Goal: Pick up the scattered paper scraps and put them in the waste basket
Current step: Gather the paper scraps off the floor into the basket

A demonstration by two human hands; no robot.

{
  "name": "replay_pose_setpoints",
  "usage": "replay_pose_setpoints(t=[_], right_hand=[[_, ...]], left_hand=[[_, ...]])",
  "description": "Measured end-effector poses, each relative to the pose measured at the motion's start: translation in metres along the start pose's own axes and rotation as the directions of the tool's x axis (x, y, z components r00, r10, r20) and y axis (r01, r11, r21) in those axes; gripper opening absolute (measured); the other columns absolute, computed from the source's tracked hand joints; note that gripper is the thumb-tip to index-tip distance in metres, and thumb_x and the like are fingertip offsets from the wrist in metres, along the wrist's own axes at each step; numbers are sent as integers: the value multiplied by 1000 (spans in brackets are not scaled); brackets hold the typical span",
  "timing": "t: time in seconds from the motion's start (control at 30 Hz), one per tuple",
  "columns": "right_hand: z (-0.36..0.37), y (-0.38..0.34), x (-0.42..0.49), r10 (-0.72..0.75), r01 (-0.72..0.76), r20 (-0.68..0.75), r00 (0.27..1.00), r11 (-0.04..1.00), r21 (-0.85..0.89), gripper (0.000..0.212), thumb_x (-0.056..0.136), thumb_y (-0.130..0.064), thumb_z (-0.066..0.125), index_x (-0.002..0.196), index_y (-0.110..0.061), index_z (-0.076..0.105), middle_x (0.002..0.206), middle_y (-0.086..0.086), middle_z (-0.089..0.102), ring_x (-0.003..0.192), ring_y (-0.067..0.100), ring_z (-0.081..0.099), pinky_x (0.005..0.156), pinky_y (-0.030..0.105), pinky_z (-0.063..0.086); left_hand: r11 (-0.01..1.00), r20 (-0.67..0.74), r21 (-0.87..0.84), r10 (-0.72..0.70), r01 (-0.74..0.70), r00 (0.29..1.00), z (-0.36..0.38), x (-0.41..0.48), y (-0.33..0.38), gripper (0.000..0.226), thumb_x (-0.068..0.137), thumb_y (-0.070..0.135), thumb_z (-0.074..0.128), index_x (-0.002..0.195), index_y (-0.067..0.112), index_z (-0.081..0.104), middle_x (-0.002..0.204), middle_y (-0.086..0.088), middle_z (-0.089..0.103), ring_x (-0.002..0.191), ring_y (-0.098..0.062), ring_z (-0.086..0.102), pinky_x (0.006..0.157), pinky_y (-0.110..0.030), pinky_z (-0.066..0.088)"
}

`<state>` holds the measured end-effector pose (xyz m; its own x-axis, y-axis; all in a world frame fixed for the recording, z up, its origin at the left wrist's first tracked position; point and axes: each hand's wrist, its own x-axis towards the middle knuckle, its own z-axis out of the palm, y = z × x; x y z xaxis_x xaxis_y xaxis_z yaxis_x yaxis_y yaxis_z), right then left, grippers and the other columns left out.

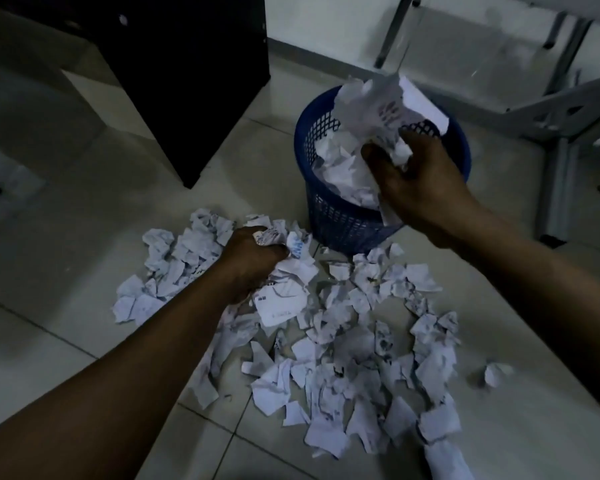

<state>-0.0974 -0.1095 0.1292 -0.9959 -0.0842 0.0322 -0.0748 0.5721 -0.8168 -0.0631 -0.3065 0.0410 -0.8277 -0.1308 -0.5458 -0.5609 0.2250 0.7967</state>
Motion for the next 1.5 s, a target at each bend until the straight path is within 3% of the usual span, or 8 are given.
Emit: replay_pose_setpoints(t=[0.23,0.37,0.5,0.67,0.8,1.0,1.33,1.5], right_hand=[[0,36,50,54,-12,74,996,874,-486,50,99,-36,45,139,-7,40,128,21,57,113,34,55,86,30,41],[2,46,63,146,23,220,964,784,-620,67,85,-55,57,138,-16,42,129,15,58,113,33,55,94,36,44],[2,46,69,250,-95,149,957,754,-650,107,61,-79,62,146,-27,23,147,15,38,132,38,38,108,48,36],[18,40,64,275,46,346,897,721,-691,79,88,-63,43,152,-32,7,159,11,7,145,35,7,117,45,12],[31,55,72,398,74,470,788,696,-715,61,95,-54,34,150,-33,18,157,17,15,142,36,20,116,45,19],[23,45,75,364,101,469,805,694,-713,78,86,-72,18,150,-28,21,158,11,17,143,32,22,117,46,18],[12,36,52,-56,69,43,997,903,-423,46,95,-38,53,132,-12,50,132,9,56,115,25,56,87,24,40],[8,33,41,14,-60,-256,967,983,-172,21,95,-19,54,111,-9,61,107,6,67,87,17,61,69,23,41]], left_hand=[[995,-15,-82,47,-48,999,-2,1,13,28,81,-3,66,109,2,67,108,-15,69,97,-27,66,90,-33,51],[996,-17,-85,22,-23,1000,-6,-6,18,28,80,-2,67,107,4,67,105,-12,69,97,-28,66,92,-36,52],[992,-19,-128,13,-15,1000,-11,-9,19,26,81,-3,66,106,3,68,103,-12,70,94,-28,67,91,-37,54],[975,-38,-221,-10,1,999,-16,-11,27,22,82,-3,65,103,4,67,95,-11,68,85,-27,66,84,-36,54],[958,-20,-287,12,-17,1000,-20,-9,38,16,85,-1,63,83,15,66,79,0,67,69,-16,64,70,-26,54],[935,-39,-354,28,-41,999,-23,-10,59,18,82,-1,66,95,10,68,89,-8,71,74,-24,69,72,-34,59],[910,-30,-379,170,-168,985,-2,-14,113,14,85,-1,64,83,13,65,82,-5,70,59,-13,70,58,-29,60],[920,-94,-337,180,-201,979,26,-2,145,29,84,1,65,68,23,56,69,3,65,64,-19,68,67,-36,60]])
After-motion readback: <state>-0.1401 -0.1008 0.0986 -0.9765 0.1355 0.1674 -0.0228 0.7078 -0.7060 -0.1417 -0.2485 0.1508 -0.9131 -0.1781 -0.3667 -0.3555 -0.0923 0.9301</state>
